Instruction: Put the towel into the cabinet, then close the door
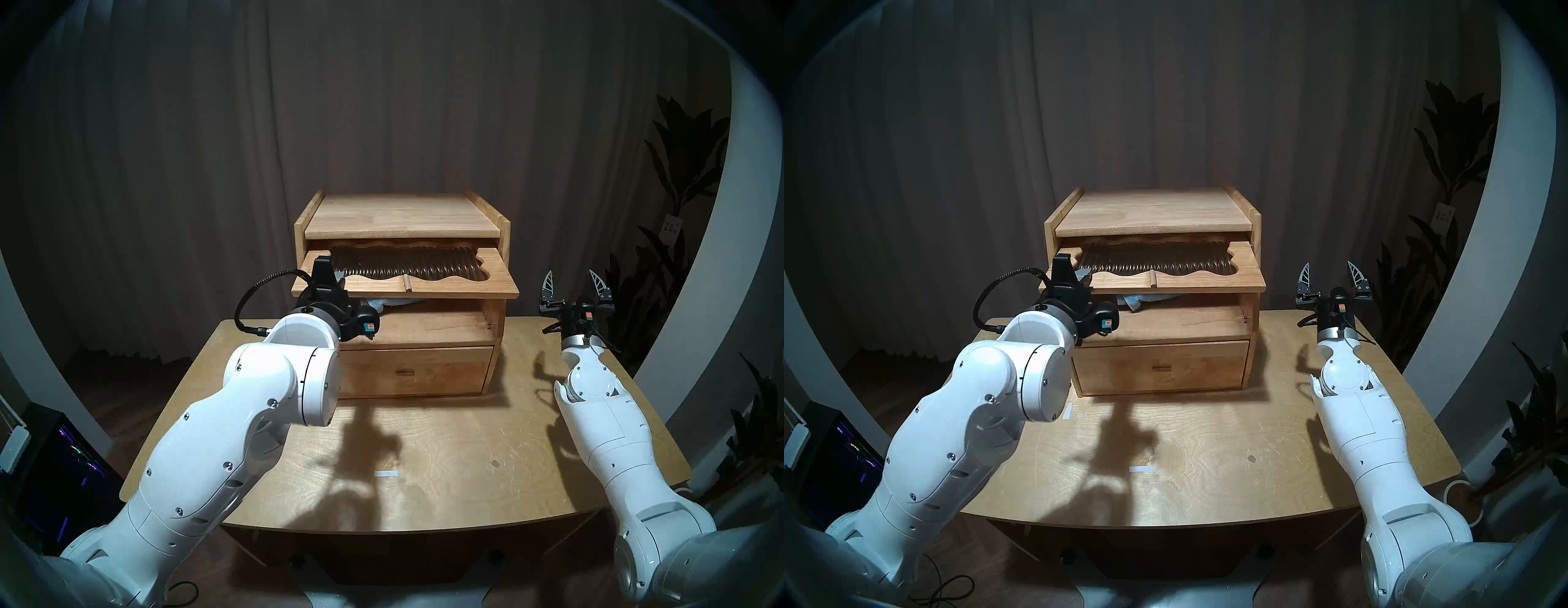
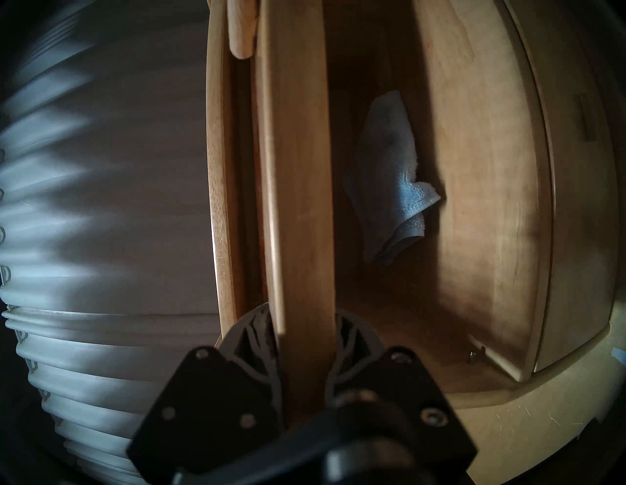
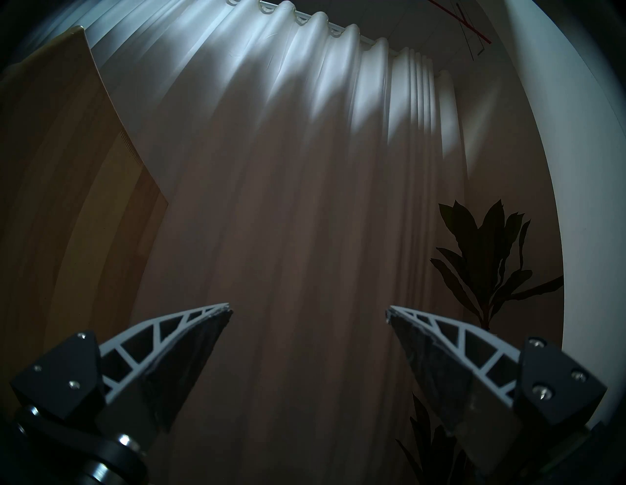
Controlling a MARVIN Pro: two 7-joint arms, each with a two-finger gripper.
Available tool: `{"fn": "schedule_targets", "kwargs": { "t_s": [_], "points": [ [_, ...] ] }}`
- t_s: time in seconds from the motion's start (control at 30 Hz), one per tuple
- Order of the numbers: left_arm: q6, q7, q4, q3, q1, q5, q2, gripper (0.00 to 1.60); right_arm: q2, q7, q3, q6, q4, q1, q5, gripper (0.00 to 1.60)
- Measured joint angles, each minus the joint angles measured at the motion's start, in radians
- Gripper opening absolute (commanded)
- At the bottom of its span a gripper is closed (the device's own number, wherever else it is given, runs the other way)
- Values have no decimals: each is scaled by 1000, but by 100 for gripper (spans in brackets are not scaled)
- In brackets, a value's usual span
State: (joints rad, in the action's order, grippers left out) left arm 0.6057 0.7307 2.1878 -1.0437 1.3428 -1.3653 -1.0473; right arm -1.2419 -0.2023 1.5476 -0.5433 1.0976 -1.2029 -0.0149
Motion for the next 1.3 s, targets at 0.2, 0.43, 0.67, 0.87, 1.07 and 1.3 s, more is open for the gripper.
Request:
{"fn": "schedule_targets", "kwargs": {
  "t_s": [0.2,0.43,0.67,0.87,1.07,1.3],
  "points": [
    [-1,-2,48,-6,53,3,37,0,0,0,0,0,0,0,0,160],
    [-1,-2,93,-2,108,4,65,0,0,0,0,0,0,0,0,160],
    [3,-10,106,13,133,-12,79,0,1,0,0,0,0,0,-1,160],
    [10,-11,108,21,142,-28,88,0,1,0,-1,0,0,0,-1,160],
    [11,12,131,26,161,-20,105,160,1,0,-1,0,0,0,-1,160],
    [-24,121,208,100,241,120,128,160,1,0,-1,0,-1,0,-1,160]
  ]
}}
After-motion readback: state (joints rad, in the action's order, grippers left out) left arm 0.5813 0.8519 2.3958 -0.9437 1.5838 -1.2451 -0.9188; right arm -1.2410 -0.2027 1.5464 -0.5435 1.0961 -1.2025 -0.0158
